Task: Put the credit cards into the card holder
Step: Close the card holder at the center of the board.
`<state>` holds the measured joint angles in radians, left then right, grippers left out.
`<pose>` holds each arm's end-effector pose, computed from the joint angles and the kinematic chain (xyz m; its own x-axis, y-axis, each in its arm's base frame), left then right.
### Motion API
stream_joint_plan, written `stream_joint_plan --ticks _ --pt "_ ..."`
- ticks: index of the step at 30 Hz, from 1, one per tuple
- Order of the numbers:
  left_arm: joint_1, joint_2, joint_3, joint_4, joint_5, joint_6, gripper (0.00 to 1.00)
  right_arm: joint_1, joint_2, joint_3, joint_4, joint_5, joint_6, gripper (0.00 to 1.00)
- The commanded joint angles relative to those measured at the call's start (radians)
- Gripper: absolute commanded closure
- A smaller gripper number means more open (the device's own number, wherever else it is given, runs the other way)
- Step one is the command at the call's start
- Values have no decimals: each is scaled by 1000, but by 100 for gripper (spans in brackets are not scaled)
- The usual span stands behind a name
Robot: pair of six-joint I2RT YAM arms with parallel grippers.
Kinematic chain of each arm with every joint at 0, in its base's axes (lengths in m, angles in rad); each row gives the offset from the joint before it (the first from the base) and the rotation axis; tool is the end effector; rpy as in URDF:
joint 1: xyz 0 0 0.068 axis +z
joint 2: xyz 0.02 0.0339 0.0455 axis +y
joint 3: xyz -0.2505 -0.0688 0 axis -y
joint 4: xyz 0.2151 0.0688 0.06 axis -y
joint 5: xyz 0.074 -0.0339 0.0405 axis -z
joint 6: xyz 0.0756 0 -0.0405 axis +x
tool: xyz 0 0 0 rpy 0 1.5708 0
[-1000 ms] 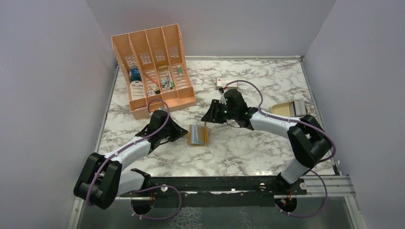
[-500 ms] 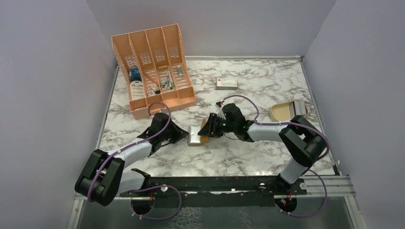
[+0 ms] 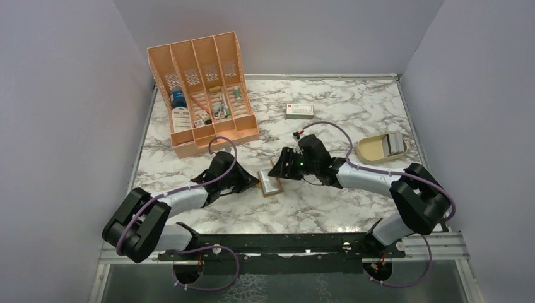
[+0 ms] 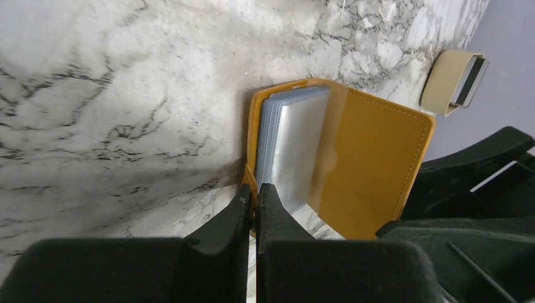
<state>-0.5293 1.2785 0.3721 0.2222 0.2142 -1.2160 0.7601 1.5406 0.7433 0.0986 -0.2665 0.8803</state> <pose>0.2010 -0.1362 0.1276 -0.7855 -0.6020 -0.1432 -0.2908 0.5634 -0.7733 0.2169 0.2336 0.1574 -0.9220 0.1496 -0.3571 -0.1570 0.6985 0.6982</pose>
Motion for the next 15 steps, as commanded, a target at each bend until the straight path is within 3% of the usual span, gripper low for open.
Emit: stream_joint_plan --ticks 1,4,9,15 --pt "-39 35 38 75 -13 -29 100 6 -56 24 -94 85 -60 49" --pt "-52 53 53 86 -17 -20 100 7 -59 23 -104 76 -70 51" --pt "-55 67 64 89 -10 9 100 7 -53 -5 -24 9 -67 66" --pt "-55 44 63 98 -1 43 92 7 -5 -10 7 -3 -69 65"
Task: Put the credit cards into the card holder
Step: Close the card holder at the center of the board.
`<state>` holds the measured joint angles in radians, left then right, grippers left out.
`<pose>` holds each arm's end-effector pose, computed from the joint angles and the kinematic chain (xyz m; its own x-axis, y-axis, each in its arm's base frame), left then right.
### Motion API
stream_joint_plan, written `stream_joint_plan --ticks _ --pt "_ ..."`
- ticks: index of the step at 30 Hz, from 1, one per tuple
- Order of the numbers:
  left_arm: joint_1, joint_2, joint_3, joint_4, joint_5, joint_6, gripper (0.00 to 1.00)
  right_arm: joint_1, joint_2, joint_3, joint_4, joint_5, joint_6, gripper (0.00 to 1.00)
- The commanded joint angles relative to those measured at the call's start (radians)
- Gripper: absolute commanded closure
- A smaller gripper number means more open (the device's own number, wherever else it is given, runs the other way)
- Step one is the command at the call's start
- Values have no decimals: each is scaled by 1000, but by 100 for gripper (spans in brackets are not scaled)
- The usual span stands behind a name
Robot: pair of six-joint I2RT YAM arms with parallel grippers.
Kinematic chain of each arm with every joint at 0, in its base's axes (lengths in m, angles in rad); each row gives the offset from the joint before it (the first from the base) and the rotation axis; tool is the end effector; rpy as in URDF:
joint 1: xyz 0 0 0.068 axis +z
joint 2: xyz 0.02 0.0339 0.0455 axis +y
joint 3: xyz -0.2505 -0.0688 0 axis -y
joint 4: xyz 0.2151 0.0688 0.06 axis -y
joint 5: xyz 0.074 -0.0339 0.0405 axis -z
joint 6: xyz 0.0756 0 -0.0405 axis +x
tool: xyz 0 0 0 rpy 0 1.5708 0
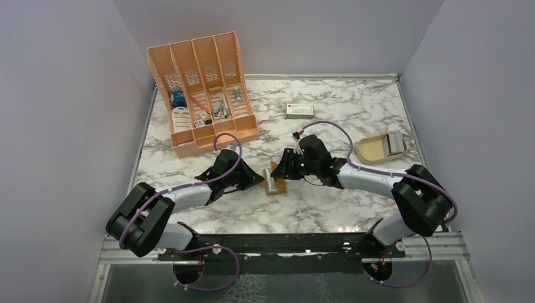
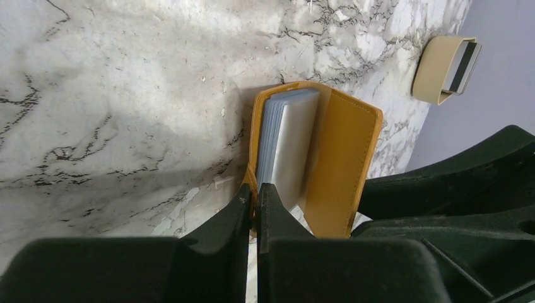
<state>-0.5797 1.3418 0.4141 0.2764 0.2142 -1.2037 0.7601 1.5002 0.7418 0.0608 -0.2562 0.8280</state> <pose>0.2068 -0.1546 0.1317 -0.8136 -0.5574 -0.1652 -0.2305 0.5701 -0.7886 0.2133 0.2292 0.1645 -0.9095 0.1185 -0.3984 -0.2031 0.7097 0.6746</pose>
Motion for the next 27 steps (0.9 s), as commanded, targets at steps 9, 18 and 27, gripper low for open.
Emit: stream_joint_plan --ticks 9,18,27 --pt "-3 -16 20 67 38 48 85 7 141 38 -30 46 -85 79" --pt "-3 7 39 122 87 70 70 7 178 48 -68 82 -121 89" --pt "-1 49 61 130 99 121 72 7 153 -27 119 -41 -95 83"
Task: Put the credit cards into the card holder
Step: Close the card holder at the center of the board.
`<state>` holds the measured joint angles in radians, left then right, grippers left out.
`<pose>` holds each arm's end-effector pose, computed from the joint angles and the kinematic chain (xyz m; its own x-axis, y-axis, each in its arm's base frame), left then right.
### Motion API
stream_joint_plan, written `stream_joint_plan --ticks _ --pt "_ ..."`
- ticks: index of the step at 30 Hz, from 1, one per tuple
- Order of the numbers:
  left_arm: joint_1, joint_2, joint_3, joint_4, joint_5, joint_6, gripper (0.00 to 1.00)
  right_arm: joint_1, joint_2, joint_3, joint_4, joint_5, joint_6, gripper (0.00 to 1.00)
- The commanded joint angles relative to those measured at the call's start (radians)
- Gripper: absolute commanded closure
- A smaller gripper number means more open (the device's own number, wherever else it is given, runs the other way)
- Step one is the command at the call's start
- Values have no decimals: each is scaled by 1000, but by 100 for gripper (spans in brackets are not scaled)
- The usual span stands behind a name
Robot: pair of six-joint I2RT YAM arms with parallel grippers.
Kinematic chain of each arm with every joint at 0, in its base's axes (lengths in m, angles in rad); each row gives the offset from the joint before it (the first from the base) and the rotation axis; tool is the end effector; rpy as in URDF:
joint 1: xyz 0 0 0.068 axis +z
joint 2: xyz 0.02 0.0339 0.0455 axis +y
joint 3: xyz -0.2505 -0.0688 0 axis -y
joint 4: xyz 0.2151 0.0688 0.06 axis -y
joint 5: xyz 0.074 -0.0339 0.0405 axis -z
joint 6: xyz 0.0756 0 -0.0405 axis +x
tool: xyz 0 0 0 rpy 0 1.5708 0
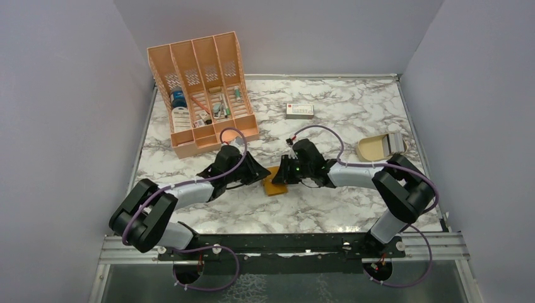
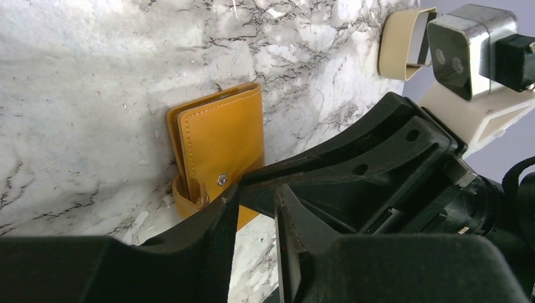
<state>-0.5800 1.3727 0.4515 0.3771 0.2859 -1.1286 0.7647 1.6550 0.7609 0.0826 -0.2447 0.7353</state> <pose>0.2175 -0.1680 0.1483 -0.8429 -0.4844 -0.2342 -0.0800 0.5432 -0.8358 0.2211 0.2375 0.1261 -0.9195 0.0198 -0.3927 -0.2363 0.7704 0.5921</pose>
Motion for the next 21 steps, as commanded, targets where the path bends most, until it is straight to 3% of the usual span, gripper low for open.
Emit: stream_joint_plan --ticks 1,7,14,17,21 --pt "1 16 24 29 28 56 72 2 -2 -52 122 -70 8 80" --pt "42 -12 57 -54 29 168 69 2 25 -59 151 -91 25 78" --pt "53 -39 294 -589 -166 507 63 2 6 -65 126 -56 19 78" --pt "52 -26 317 -627 -119 564 60 2 9 -56 123 -54 13 79" --pt "54 51 353 -623 71 673 57 2 19 -51 129 -59 6 79"
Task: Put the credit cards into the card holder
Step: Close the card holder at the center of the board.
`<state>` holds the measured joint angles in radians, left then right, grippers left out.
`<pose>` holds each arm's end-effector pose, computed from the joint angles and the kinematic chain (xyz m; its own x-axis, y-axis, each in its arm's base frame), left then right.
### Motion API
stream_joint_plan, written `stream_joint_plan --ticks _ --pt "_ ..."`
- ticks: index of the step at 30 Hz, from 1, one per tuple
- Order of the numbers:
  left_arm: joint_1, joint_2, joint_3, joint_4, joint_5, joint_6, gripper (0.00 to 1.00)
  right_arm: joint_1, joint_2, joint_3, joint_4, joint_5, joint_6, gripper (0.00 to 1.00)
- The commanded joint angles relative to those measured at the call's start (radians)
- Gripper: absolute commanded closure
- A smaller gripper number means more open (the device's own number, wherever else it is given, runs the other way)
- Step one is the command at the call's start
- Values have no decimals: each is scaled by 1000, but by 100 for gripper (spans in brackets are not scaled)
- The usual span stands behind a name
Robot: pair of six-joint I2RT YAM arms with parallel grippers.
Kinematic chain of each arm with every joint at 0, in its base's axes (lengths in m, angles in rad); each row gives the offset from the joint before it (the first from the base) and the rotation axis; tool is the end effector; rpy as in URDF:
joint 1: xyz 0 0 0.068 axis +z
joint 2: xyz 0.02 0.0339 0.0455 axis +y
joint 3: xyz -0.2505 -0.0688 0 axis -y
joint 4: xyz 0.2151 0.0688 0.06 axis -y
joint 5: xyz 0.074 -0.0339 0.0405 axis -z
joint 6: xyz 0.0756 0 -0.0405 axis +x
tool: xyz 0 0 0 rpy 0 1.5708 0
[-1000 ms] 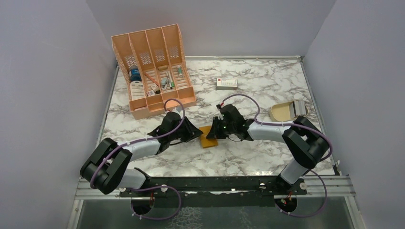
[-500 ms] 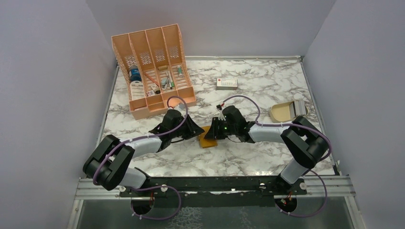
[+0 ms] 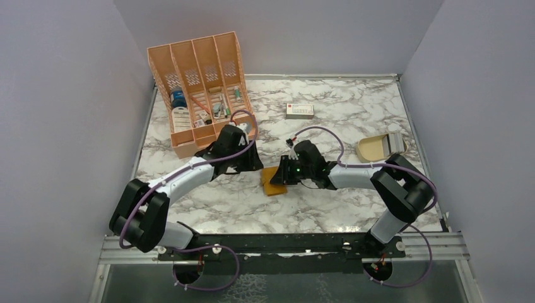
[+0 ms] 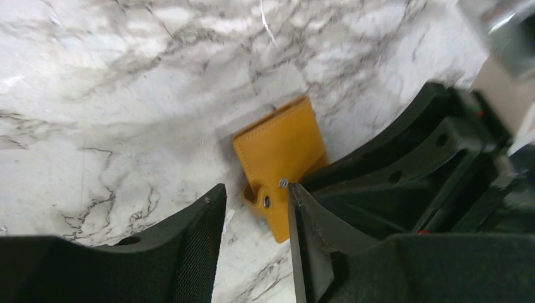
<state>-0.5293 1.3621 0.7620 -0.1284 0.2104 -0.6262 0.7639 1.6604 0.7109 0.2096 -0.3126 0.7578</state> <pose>0.2422 -0.1600 0.1881 -0.8339 -0.1762 -0.5231 0.1723 0.8172 -0.5500 0.2180 0.2410 0.1246 -0.9188 0.0255 -0.3939 -0.2626 0.7055 0.6582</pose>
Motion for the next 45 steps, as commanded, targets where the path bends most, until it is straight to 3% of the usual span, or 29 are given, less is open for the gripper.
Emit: stream_joint_plan --ticks 1,10,16,28,45 --pt "3 88 62 -137 182 196 57 2 15 0 1 9 -19 79" --pt "3 182 133 -145 314 276 56 3 28 -5 20 -6 -28 80" --pt "3 236 146 -138 403 290 63 3 30 -11 30 -11 -28 80" --pt "3 211 167 -187 297 342 54 3 22 -25 31 -4 -29 81" --pt "3 250 187 -234 253 372 55 3 27 -18 38 -11 -31 81"
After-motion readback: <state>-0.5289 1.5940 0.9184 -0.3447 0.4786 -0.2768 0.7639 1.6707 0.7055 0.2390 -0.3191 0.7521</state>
